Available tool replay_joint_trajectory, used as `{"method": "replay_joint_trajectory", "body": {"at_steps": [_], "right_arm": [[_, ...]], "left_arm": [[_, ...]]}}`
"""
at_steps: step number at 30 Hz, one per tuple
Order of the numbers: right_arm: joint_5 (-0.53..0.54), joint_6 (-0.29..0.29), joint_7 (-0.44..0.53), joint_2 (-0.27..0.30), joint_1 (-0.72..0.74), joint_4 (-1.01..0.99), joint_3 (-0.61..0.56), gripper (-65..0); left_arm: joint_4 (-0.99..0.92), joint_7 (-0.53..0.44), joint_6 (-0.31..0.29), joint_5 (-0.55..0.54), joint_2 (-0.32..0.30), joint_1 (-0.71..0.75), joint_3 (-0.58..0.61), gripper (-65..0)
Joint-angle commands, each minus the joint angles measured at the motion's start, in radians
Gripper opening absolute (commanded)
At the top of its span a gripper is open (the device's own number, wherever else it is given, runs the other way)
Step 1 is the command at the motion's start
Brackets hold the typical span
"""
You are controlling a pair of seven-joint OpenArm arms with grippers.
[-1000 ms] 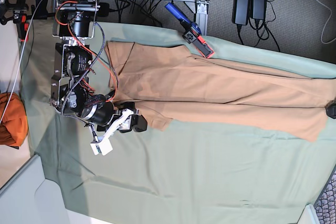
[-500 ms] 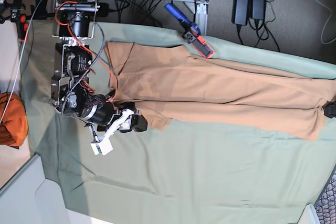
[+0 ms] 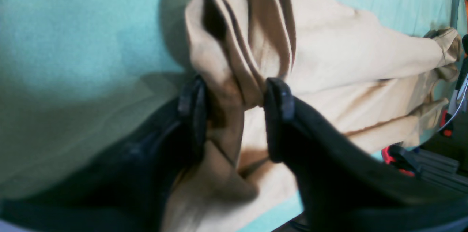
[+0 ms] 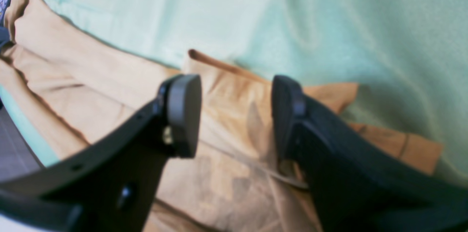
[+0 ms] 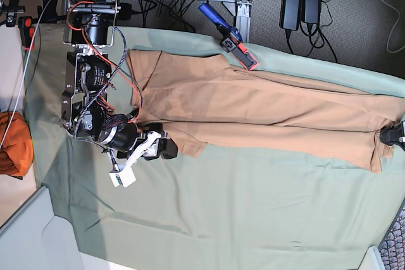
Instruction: Fold the T-shirt properly
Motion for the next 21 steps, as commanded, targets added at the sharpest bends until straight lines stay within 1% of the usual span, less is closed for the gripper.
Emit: {"method": "replay_joint_trajectory", "body": {"at_steps": [1,3,6,8,9,11,14,21], "right_arm": [[0.016,0.111,0.019,0.009,0.022,0.017,0.007,-33.9],[0.016,0.111,0.019,0.009,0.022,0.017,0.007,-33.9],[0.016,0.111,0.020,0.009,0.022,0.017,0.007,-33.9],[0.016,0.111,0.020,0.008,0.022,0.017,0.007,-33.9],[0.016,0.111,0.020,0.009,0.022,0.017,0.007,-33.9],[0.016,0.111,0.020,0.009,0.022,0.017,0.007,-33.9],[0.015,0.111,0.020,0.009,0.022,0.016,0.007,-33.9],[0.016,0.111,0.024,0.008,0.022,0.017,0.007,-33.9]], "left_arm": [[0.010,0.028,-0.012,-0.004,-0.004,-0.011,0.000,-45.1],[0.010,0.037,-0.012,-0.010,-0.007,-0.011,0.000,-49.0],[0.010,0.073,-0.012,-0.061,-0.012,-0.011,0.000,-54.7],[0.010,0.098,-0.012,-0.106,-0.013,-0.011,0.000,-62.6],[0.010,0.101,-0.012,-0.120,-0.012,-0.011,0.000,-65.0],[0.010,0.098,-0.012,-0.132,-0.013,-0.011,0.000,-65.0],[0.011,0.068,-0.012,-0.131,-0.023,-0.012,0.000,-65.0],[0.032,0.081,-0.012,-0.124,-0.065,-0.016,-0.018,-65.0]]}}
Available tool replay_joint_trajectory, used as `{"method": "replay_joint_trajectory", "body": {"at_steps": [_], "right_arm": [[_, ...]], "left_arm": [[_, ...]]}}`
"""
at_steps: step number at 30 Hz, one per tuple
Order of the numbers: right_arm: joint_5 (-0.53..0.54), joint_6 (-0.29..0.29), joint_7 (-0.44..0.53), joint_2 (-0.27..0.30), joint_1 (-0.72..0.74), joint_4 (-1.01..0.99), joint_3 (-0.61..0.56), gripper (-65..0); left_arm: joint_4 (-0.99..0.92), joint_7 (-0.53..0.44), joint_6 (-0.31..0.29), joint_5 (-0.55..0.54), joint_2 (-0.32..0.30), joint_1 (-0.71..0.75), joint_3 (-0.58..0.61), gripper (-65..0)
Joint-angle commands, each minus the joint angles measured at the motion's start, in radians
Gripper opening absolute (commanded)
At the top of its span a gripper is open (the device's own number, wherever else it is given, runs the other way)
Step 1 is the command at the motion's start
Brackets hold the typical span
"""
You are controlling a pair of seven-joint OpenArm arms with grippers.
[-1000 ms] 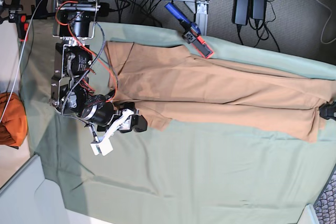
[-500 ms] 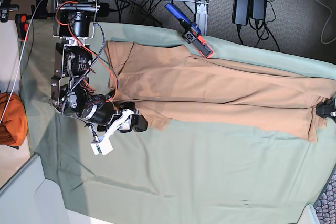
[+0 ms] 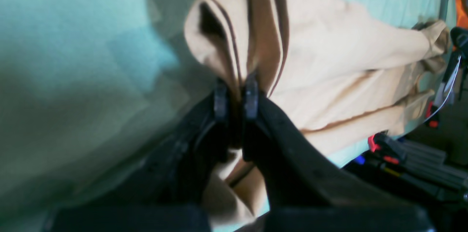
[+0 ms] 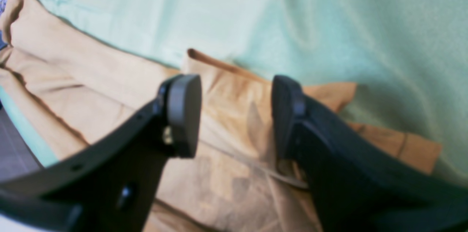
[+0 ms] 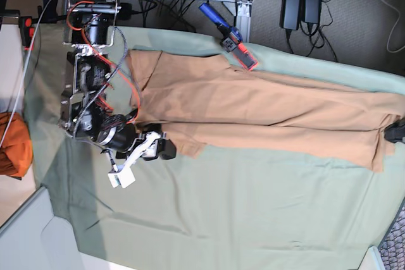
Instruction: Fold the T-shirt properly
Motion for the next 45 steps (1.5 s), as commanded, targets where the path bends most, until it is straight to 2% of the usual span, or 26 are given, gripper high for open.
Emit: {"method": "replay_joint_trajectory", "body": {"at_steps": [1,10,27,30,39,40,42,44,45], "right_arm": [[0.016,0.111,0.023,0.008,0.022,0.016,0.007,-33.9],[0.016,0.111,0.023,0.008,0.022,0.016,0.007,-33.9],[0.016,0.111,0.024,0.008,0.022,0.016,0.007,-33.9],[0.016,0.111,0.026,0.008,0.022,0.016,0.007,-33.9],[0.016,0.111,0.026,0.008,0.022,0.017,0.007,-33.9],[0.016,0.111,0.026,0.008,0.022,0.016,0.007,-33.9],[0.016,0.111,0.026,0.008,0.022,0.016,0.007,-33.9],[0.016,0.111,0.026,0.008,0.022,0.016,0.007,-33.9],[0.016,0.111,0.026,0.008,0.022,0.016,0.007,-33.9]], "left_arm": [[0.022,0.005,-0.012,-0.026,-0.033,-0.021,-0.021,-65.0],[0.075,0.087,-0.012,-0.054,-0.041,-0.020,-0.045,-65.0],[0.075,0.113,-0.012,-0.054,-0.041,-0.018,-0.045,-65.0],[0.075,0.112,-0.012,-0.054,-0.041,-0.015,-0.045,-58.6],[0.075,0.112,-0.012,-0.054,-0.041,-0.015,-0.045,-58.3],[0.075,0.112,-0.012,-0.054,-0.041,-0.015,-0.045,-56.8],[0.075,0.106,-0.012,-0.054,-0.041,-0.015,-0.045,-47.5],[0.075,0.068,-0.012,-0.009,-0.041,-0.012,-0.045,-37.0],[0.074,0.040,-0.012,0.024,-0.041,-0.011,-0.045,-34.0]]}}
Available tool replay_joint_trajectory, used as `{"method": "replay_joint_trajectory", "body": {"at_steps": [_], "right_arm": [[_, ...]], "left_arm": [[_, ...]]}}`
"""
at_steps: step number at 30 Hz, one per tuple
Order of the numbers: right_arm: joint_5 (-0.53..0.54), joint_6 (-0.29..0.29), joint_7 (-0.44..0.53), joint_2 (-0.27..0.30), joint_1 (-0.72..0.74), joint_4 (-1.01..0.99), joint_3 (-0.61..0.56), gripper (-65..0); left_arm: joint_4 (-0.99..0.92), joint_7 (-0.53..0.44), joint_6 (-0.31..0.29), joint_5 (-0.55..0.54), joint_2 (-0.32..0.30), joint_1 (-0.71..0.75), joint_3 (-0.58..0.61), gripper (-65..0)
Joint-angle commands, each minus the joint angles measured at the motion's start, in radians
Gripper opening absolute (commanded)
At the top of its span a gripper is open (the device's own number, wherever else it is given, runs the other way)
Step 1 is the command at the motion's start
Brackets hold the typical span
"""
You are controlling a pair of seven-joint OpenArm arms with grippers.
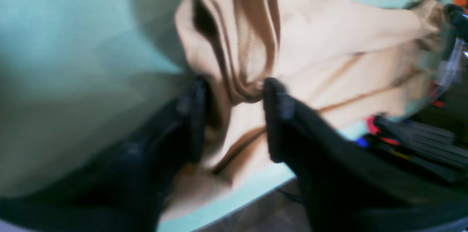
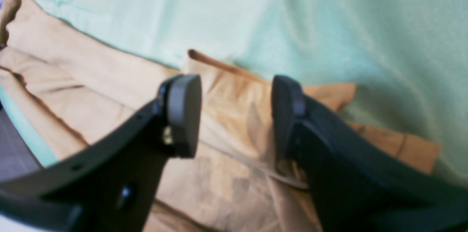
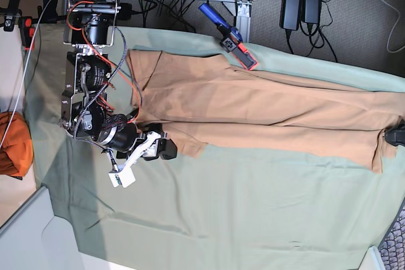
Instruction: Fold the T-shirt properly
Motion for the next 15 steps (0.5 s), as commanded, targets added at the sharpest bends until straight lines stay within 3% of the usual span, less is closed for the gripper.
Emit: {"method": "replay_joint_trajectory", "body": {"at_steps": [1,6,12,15], "right_arm": [[0.015,0.111,0.023,0.008,0.022,0.017,0.007,-33.9],[0.015,0.111,0.023,0.008,0.022,0.016,0.007,-33.9],[0.015,0.111,0.023,0.008,0.022,0.016,0.007,-33.9],[0.015,0.111,0.022,0.008,0.022,0.016,0.007,-33.9]], "left_arm": [[0.011,-0.036,-0.012,0.010,-0.026,-0.008,-0.008,-33.1],[0.011,-0.205,-0.012,0.153,-0.026,0.048,-0.008,-33.1],[0.010,-0.206,-0.012,0.130,-0.026,0.086,-0.008,-33.1],[0.010,-0.148,-0.012,0.045,-0.026,0.086,-0.008,-33.1]]}}
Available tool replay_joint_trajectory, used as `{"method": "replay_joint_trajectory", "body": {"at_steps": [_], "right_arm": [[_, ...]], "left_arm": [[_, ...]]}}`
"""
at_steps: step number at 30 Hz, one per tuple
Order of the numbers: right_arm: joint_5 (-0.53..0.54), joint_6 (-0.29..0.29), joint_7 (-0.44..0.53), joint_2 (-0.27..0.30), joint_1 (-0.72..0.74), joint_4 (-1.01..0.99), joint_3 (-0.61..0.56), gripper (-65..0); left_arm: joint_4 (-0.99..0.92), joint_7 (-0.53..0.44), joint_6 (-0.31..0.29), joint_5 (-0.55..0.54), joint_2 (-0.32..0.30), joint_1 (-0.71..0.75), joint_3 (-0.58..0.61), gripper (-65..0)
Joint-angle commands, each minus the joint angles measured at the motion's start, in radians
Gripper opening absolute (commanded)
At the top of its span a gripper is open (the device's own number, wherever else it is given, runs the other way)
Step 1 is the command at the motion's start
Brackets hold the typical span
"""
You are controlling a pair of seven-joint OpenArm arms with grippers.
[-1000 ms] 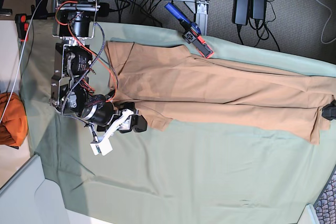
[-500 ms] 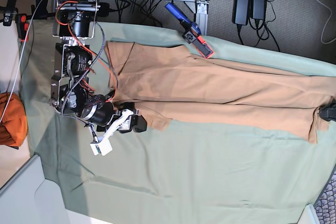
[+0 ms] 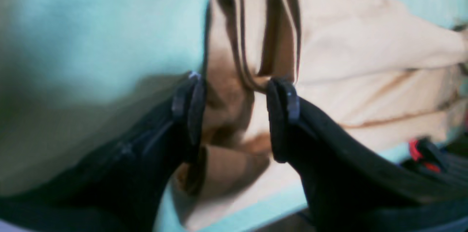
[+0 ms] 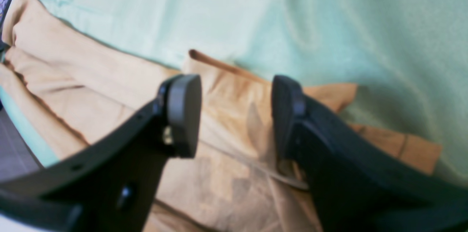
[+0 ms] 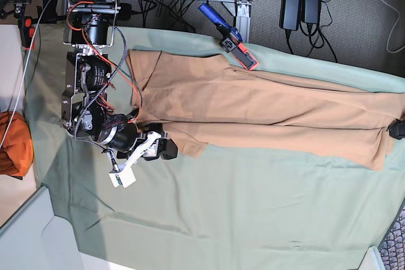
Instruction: Fold the T-shirt properly
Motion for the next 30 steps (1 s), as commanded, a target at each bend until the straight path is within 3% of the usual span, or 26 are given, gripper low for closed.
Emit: {"method": "replay_joint_trajectory", "body": {"at_steps": [1,6,21,23,27,30], "right_arm": [[0.016,0.111,0.022,0.009,0.022,0.016,0.007,-33.9],[0.016,0.111,0.023,0.009,0.022,0.017,0.007,-33.9],[0.016,0.111,0.023,0.008,0.022,0.016,0.007,-33.9],[0.016,0.111,0.023,0.008,0.022,0.017,0.007,-33.9],[0.016,0.111,0.023,0.008,0.022,0.016,0.007,-33.9],[0.016,0.110,0.023,0.008,0.022,0.016,0.007,-33.9]], "left_arm": [[0.007,0.029,-0.011,-0.034,-0.022,-0.008,-0.004,-33.1],[0.007,0.070,-0.011,-0.146,-0.014,0.005,-0.004,-33.1],[0.004,0.025,-0.011,-0.086,0.078,0.006,-0.164,-34.1],[0.004,0.022,-0.011,-0.086,0.086,0.011,-0.164,-41.2],[0.003,-0.011,-0.011,-0.056,0.089,0.030,-0.164,-61.5],[0.003,-0.037,-0.011,-0.027,0.088,0.039,-0.164,-65.0]]}}
